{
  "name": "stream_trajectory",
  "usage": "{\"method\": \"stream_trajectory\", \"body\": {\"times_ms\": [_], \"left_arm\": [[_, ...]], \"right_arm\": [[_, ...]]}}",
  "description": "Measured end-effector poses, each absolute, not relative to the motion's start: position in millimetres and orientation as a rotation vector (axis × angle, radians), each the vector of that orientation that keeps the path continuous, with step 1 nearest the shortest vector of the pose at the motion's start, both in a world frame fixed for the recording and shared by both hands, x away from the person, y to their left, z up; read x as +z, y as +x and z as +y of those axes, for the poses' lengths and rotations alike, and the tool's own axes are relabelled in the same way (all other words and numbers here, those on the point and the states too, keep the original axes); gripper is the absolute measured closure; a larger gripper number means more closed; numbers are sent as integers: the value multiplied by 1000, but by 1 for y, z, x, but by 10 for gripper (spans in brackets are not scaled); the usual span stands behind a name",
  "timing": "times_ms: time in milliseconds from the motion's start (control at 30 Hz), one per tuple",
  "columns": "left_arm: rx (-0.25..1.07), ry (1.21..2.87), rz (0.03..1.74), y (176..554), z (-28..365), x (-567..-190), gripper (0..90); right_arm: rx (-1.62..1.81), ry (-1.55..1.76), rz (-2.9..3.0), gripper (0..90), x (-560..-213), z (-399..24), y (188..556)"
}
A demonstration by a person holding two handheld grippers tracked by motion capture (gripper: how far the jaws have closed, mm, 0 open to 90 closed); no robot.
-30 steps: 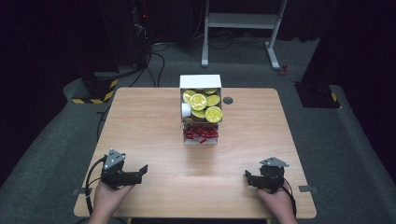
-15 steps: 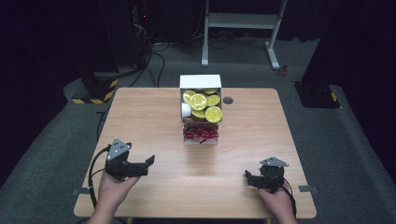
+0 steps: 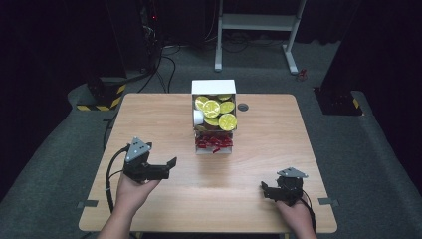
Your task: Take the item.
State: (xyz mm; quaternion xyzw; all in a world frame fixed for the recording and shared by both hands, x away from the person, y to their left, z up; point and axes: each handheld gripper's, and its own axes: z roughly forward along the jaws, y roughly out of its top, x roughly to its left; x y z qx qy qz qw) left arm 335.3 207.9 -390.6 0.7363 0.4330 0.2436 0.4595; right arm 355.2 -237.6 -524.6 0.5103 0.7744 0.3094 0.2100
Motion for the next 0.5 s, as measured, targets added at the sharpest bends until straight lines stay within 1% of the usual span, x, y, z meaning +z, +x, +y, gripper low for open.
{"method": "stream_trajectory", "body": {"times_ms": [500], "left_arm": [[604, 1805, 1004, 348, 184, -366, 6]], "right_arm": [[864, 1420, 2152, 77, -525, -237, 355]]}}
